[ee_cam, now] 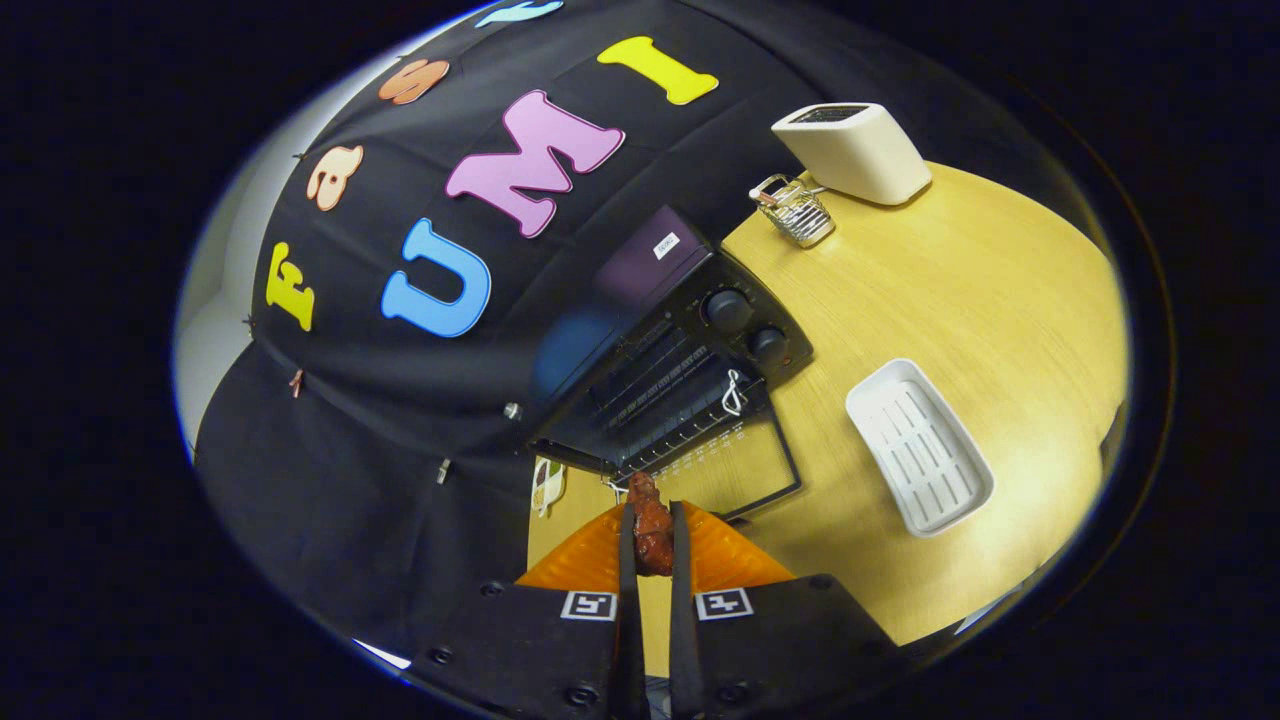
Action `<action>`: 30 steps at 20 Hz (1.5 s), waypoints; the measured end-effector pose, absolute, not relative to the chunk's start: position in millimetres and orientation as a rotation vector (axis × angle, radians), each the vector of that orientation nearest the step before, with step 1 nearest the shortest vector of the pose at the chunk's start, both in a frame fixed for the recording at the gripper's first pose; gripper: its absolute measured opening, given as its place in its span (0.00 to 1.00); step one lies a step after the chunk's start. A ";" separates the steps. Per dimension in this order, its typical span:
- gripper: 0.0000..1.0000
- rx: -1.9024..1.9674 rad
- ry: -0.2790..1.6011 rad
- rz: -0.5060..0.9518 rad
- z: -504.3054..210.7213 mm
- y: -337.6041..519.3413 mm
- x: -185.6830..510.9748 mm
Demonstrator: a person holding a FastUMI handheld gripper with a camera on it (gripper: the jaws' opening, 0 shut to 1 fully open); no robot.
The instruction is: Open the toaster oven, put the food inside, and close the toaster oven door.
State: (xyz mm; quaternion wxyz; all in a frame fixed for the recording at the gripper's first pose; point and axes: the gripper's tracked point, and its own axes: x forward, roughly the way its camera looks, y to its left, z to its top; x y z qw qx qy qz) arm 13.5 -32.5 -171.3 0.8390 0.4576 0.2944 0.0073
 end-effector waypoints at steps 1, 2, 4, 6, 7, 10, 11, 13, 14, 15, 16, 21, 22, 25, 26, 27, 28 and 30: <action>0.14 0.992 0.607 0.013 -172.6 -27.4 24.0; 0.14 1.003 0.591 0.004 -173.0 -26.2 33.4; 0.14 1.014 0.553 -0.016 -175.3 -26.4 53.0; 0.14 1.022 0.512 -0.043 -181.9 -27.5 74.5; 0.14 1.026 0.493 -0.054 -186.4 -28.2 84.9; 0.14 1.066 0.467 -0.090 -206.1 -27.6 114.9; 0.14 1.088 0.475 -0.102 -215.0 -26.5 125.0; 0.14 1.141 0.452 -0.112 -226.6 -22.6 144.3; 0.14 1.162 0.435 -0.117 -230.0 -21.3 153.5; 0.14 1.175 0.418 -0.119 -233.8 -19.7 162.5; 0.14 1.184 0.402 -0.124 -237.1 -18.6 169.5; 0.14 1.167 0.385 -0.170 -265.3 -18.1 191.4; 0.14 1.150 0.374 -0.169 -265.8 -17.8 193.6; 0.19 1.005 0.367 -0.141 -263.6 -16.2 191.2; 0.19 0.959 0.375 -0.138 -265.3 -15.6 188.5; 0.25 0.922 0.387 -0.142 -268.2 -16.5 187.2; 0.28 0.898 0.383 -0.134 -265.3 -17.7 185.5; 0.48 0.842 0.381 -0.131 -259.3 -21.3 179.4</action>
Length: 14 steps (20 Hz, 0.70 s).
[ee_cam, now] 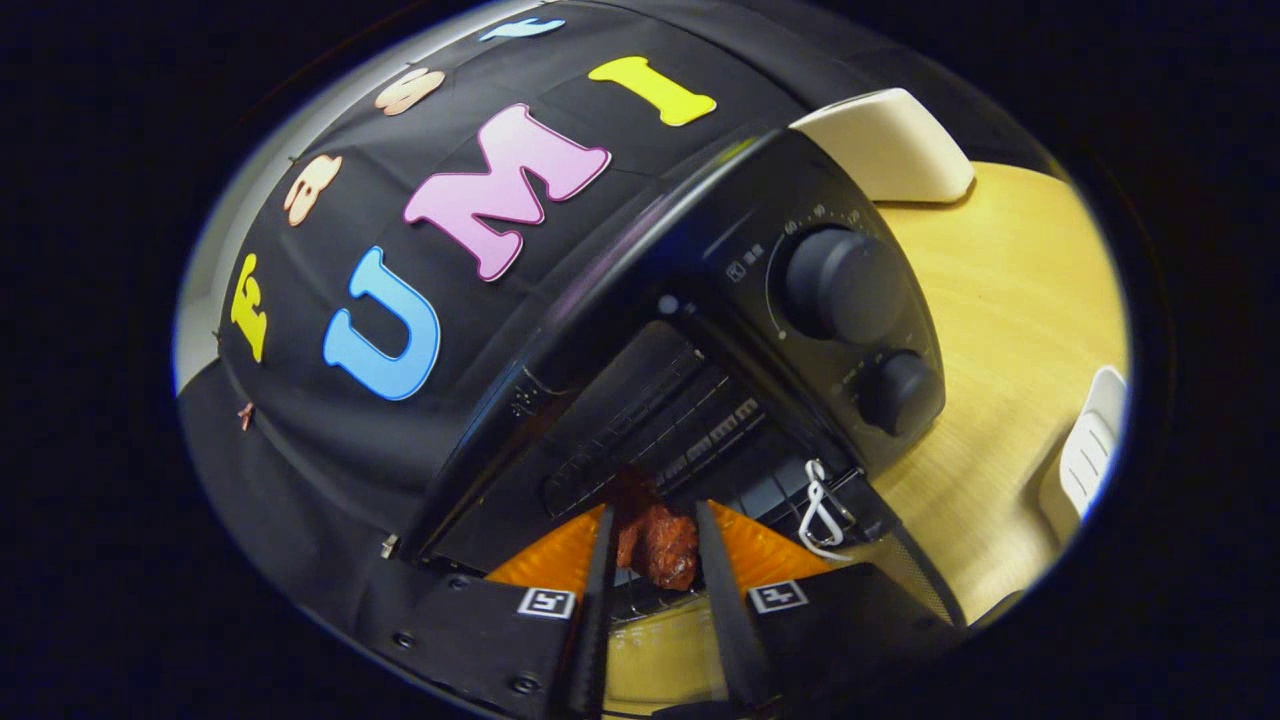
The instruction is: Open the toaster oven, put the food inside, and close the toaster oven door.
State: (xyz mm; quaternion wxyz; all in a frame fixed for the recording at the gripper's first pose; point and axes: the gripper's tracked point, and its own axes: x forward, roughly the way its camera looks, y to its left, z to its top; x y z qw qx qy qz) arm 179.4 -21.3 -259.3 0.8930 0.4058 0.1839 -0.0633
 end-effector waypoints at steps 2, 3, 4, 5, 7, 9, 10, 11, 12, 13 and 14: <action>0.69 0.779 0.385 -0.110 -253.3 -20.5 174.4; 0.85 0.750 0.402 -0.102 -254.0 -20.2 170.8; 0.87 0.733 0.419 -0.090 -254.5 -17.3 166.3; 0.88 0.717 0.439 -0.073 -255.0 -13.1 160.4; 0.98 0.650 0.478 -0.058 -256.2 -11.4 145.7; 0.98 0.559 0.521 -0.035 -259.2 -7.2 127.3; 0.98 0.517 0.544 -0.014 -259.7 -3.0 116.6; 0.98 0.463 0.573 0.010 -261.4 0.4 106.8; 0.98 0.399 0.594 0.024 -263.9 0.6 97.2; 0.98 0.334 0.605 0.039 -263.5 0.8 87.4; 0.98 0.283 0.615 0.059 -263.4 3.5 77.5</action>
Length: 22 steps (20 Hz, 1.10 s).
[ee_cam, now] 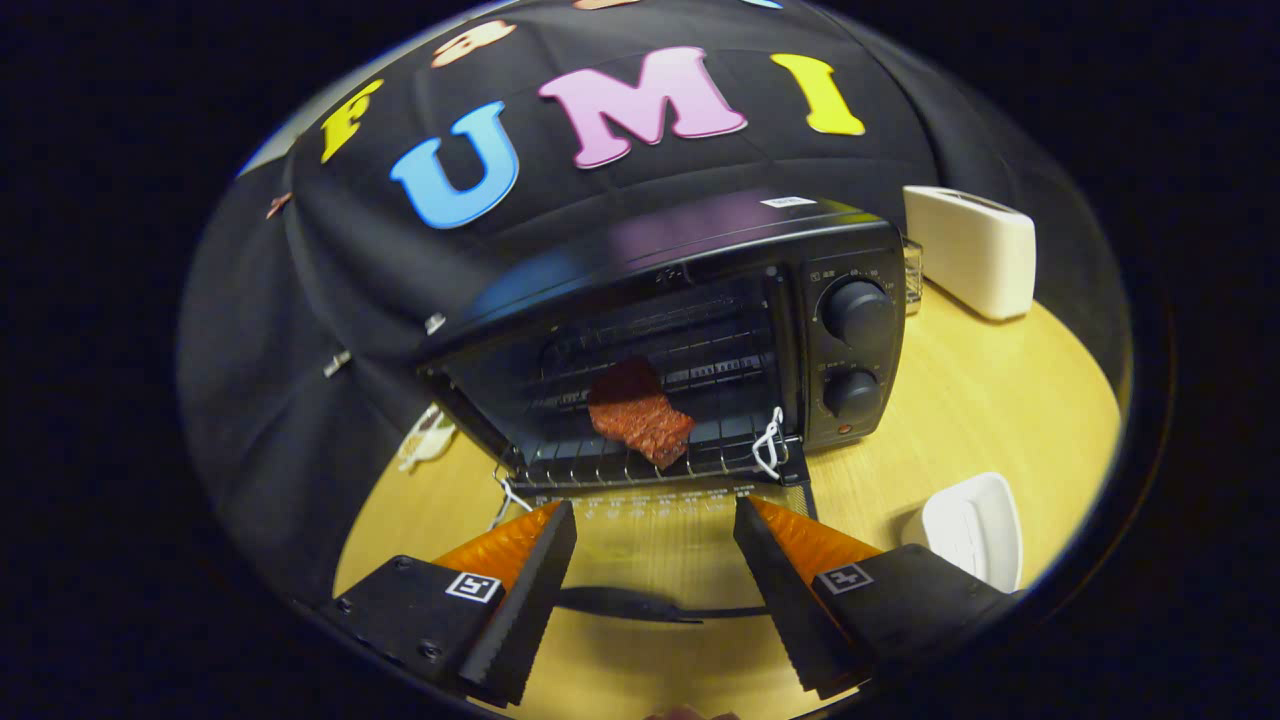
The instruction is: Open the toaster oven, put the food inside, and close the toaster oven door.
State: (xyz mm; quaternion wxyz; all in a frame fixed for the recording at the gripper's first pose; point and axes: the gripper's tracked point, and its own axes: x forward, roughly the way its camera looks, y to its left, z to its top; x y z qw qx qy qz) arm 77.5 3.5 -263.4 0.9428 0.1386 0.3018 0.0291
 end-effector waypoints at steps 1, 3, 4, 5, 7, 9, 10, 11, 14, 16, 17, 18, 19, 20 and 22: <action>0.98 0.245 0.632 0.076 -264.8 6.7 66.5; 0.98 0.193 0.671 0.102 -271.7 15.1 43.1; 0.99 0.166 0.692 0.114 -275.6 18.2 32.2; 0.98 0.142 0.714 0.117 -281.0 20.6 19.9; 0.99 0.131 0.749 0.122 -292.9 27.5 3.1; 0.98 0.117 0.779 0.108 -306.1 29.1 -2.7; 0.99 0.089 0.785 0.098 -311.8 28.1 -2.8; 0.98 0.053 0.788 0.085 -318.3 24.6 0.7; 0.99 0.026 0.813 0.050 -336.9 25.6 10.8; 0.99 0.002 0.844 0.008 -349.7 22.0 15.1; 0.99 0.009 0.846 0.003 -354.0 23.3 19.4; 0.99 0.023 0.835 0.004 -353.4 26.2 24.7; 0.99 0.030 0.825 -0.002 -352.9 26.2 31.1; 0.99 0.037 0.834 0.007 -355.5 28.4 31.5; 0.98 0.028 0.821 0.015 -353.2 29.7 32.8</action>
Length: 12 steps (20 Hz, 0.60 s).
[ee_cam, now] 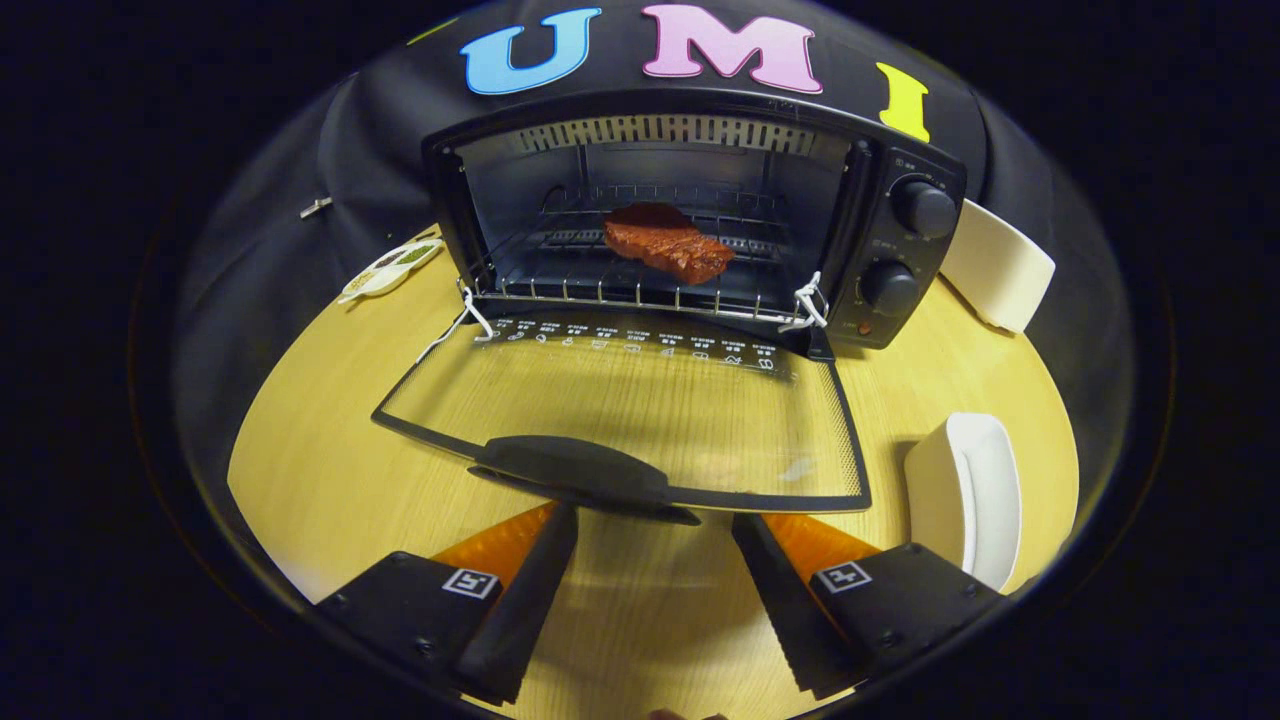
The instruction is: Open the toaster oven, put the food inside, and close the toaster oven door.
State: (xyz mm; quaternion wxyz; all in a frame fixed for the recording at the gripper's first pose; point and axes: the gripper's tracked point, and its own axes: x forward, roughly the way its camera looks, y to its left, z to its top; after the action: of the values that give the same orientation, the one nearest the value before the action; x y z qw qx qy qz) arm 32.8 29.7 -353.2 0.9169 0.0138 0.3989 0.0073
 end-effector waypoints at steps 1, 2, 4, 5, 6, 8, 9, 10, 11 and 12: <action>0.98 0.023 0.815 0.021 -350.8 29.8 32.5; 0.98 0.029 0.809 0.024 -347.0 29.8 32.2; 0.98 0.053 0.795 0.024 -335.1 29.6 31.8; 0.98 0.063 0.785 0.025 -327.0 30.4 32.9; 0.98 0.069 0.774 0.029 -318.2 30.1 33.8; 0.98 0.058 0.743 0.040 -298.3 29.3 39.6; 0.98 0.053 0.726 0.047 -287.9 26.8 41.4; 0.98 0.053 0.707 0.057 -275.4 29.0 45.5; 0.98 0.052 0.689 0.065 -262.7 31.0 53.9; 0.98 0.047 0.669 0.073 -250.7 31.8 67.0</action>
State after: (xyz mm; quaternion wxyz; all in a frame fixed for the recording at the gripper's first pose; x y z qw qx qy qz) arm 67.0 31.8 -250.7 0.9437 0.0230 0.3280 0.0356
